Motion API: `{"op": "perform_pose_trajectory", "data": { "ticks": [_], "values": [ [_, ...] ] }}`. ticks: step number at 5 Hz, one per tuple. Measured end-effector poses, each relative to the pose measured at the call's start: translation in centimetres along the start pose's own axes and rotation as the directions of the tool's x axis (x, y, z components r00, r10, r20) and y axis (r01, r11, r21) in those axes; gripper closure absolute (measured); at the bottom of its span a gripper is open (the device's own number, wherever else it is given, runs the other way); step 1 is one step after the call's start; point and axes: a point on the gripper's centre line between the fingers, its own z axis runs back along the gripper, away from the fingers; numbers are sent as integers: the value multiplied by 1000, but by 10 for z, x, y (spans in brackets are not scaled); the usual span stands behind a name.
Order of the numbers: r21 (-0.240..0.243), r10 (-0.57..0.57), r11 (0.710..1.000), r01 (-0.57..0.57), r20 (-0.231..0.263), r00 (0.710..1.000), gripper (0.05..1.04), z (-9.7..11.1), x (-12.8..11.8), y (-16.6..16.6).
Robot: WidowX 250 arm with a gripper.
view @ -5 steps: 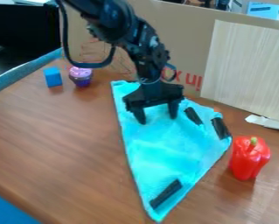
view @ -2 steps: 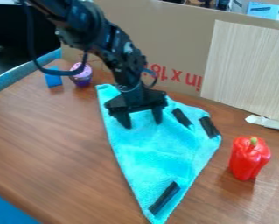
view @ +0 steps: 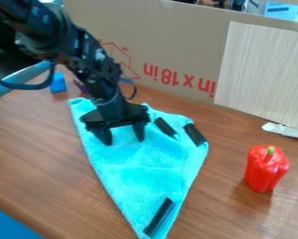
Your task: Move the cloth from bottom to top
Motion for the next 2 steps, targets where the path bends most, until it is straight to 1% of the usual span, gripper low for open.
{"op": "perform_pose_trajectory", "data": {
  "ticks": [1, 2],
  "values": [
    [-7, 3, 1000, -3, -37, 999, 83, 12, -5, 27],
    [-24, -4, 1000, 3, -31, 1000, 83, 22, -3, 40]
  ]
}}
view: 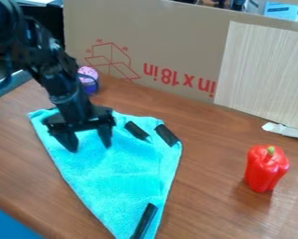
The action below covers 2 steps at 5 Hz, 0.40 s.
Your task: Move the cloth from bottom to top
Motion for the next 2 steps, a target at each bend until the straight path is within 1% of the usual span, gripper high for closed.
{"op": "perform_pose_trajectory", "data": {
  "ticks": [1, 2],
  "values": [
    [21, -4, 1000, 4, 15, 1000, 83, 3, 6, 19],
    [45, -19, 999, 18, 14, 1000, 83, -3, 6, 27]
  ]
}}
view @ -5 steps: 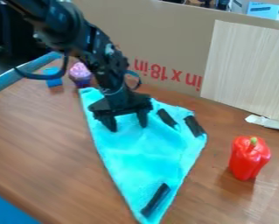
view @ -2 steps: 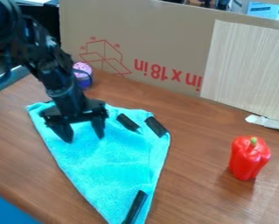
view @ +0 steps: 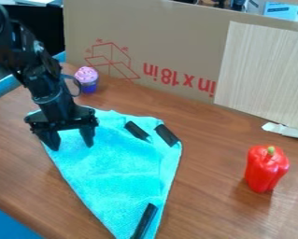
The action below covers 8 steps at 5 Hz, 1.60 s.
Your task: Move the cloth from bottom to top
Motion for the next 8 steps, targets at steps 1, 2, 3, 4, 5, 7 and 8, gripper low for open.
{"op": "perform_pose_trajectory", "data": {
  "ticks": [1, 2, 3, 4, 5, 7, 8],
  "values": [
    [-13, -11, 1000, 11, 0, 1000, 83, -2, -1, -11],
    [-98, 18, 995, -23, -52, 998, 83, 16, 1, -35],
    [-141, 44, 988, -55, -77, 996, 83, 30, 6, -47],
    [-100, 28, 994, -35, -69, 997, 83, 15, 7, -49],
    [-35, 11, 999, -13, -59, 998, 83, -7, 6, -44],
    [14, -77, 997, 77, 21, 997, 82, -23, 8, -56],
    [-7, -58, 998, 59, 63, 996, 82, -29, 17, -74]
  ]
}}
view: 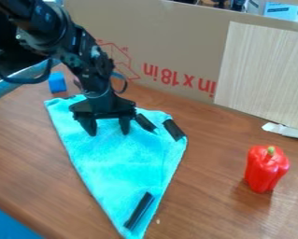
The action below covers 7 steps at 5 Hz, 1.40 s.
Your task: Move the cloth from bottom to top
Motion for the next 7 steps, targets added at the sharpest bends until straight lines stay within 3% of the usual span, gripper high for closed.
{"op": "perform_pose_trajectory", "data": {
  "ticks": [1, 3, 4, 7],
  "values": [
    [-17, 19, 1000, -19, 16, 1000, 83, -6, 11, -18],
    [-62, 35, 997, -37, -38, 999, 83, -10, 11, -67],
    [-64, 35, 997, -38, -47, 998, 81, -11, 8, -72],
    [-45, 44, 998, -44, -9, 999, 83, -8, 12, -24]
  ]
}}
